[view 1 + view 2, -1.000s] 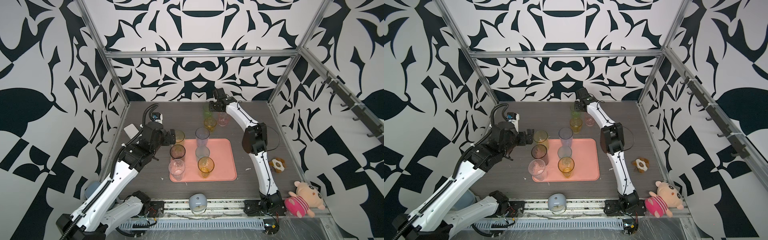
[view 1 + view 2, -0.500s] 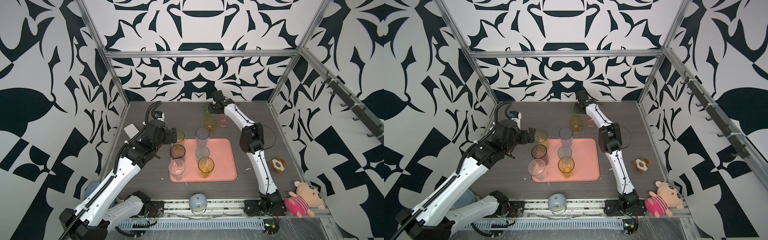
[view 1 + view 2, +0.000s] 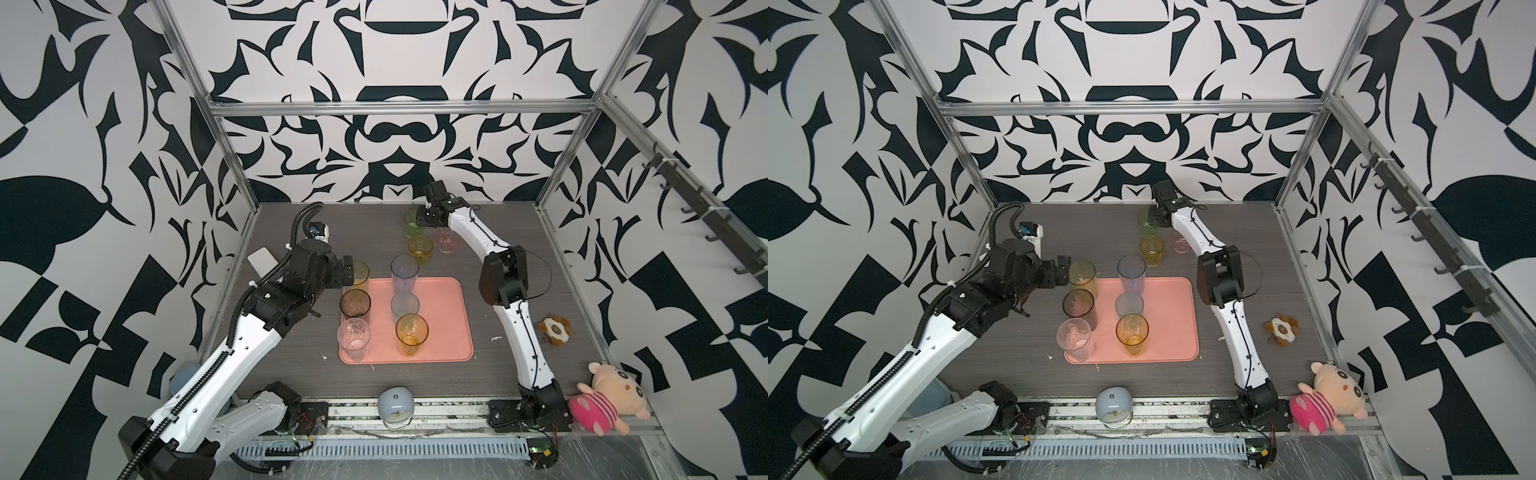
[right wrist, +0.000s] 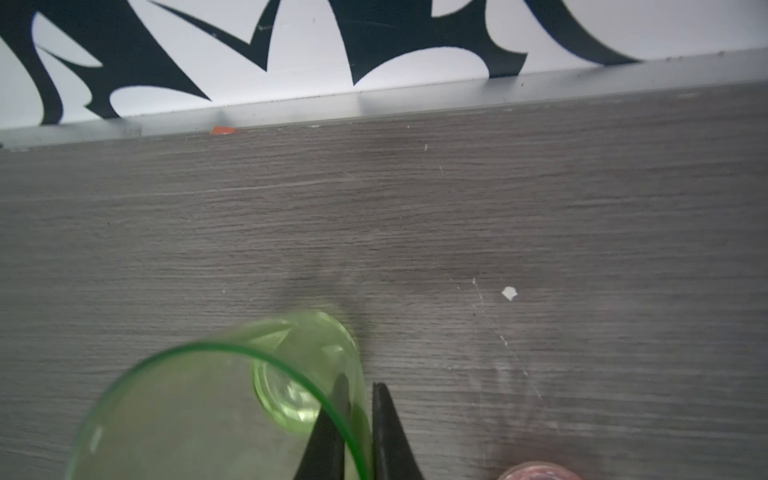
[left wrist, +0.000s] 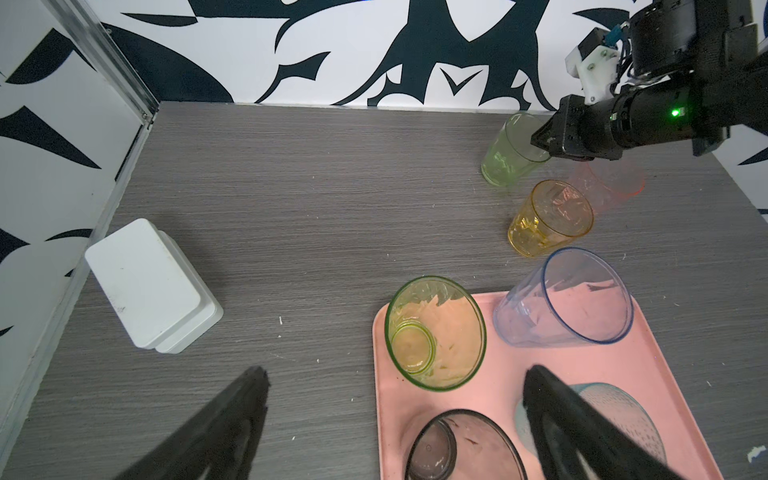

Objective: Place the glasses into the tray
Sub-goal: 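Lift the green glass off the table with the right gripper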

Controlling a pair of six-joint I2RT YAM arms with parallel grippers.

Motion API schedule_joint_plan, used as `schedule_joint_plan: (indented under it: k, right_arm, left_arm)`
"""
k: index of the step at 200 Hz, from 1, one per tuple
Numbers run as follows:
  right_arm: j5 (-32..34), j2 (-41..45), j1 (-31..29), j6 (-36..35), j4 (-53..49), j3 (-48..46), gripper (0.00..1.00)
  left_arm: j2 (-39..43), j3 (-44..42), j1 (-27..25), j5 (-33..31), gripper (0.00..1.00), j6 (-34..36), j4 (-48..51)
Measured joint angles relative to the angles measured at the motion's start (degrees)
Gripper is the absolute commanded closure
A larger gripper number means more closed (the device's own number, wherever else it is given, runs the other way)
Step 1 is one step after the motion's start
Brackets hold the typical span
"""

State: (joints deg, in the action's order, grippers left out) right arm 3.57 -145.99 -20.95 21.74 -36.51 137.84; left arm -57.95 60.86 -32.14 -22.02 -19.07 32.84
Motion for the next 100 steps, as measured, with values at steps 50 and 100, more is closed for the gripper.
schedule_joint_plan:
  k: [50,100]
  right_arm:
    - [0.3,0.4,0.0,0.4,-1.0,0.0,1.0]
    - [0.2,6.5,0.0,0.8,-4.6,-0.3,1.0]
  left_arm:
    - [0.1,0.0,0.0,0.4,0.01,0.0,0.0]
    - [2.0,0.0,0.0,0.9,0.01,-0.3,0.2]
